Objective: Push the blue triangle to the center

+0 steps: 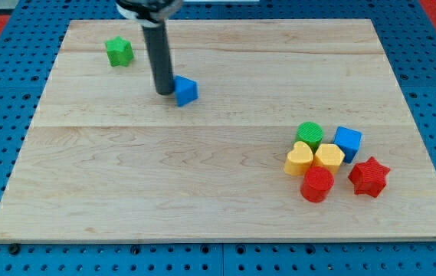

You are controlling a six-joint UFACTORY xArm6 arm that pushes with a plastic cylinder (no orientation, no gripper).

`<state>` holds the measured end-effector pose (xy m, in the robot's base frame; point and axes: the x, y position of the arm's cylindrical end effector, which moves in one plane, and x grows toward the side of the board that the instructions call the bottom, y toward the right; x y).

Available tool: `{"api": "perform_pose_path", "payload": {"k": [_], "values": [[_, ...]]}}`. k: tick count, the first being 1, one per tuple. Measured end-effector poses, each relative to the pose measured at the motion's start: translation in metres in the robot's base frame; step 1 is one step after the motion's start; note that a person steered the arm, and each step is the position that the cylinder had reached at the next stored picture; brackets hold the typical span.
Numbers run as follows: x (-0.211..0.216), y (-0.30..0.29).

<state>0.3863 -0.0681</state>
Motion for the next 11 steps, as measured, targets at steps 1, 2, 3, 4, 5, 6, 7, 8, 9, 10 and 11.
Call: {"api": "perform_pose_path", "payload": {"k": [1, 2, 3, 4, 5, 6, 7, 8, 9, 10, 11], "values": [[0.030, 0.056], [0.011, 0.038], [-0.030, -0.037], [-0.047, -0.002], [-0.017, 0.101], [0.012, 0.130], [-0.048, 0.105], [-0.069, 0.069], [-0.033, 0.068], [-0.021, 0.050], [0.012, 0.071]]}}
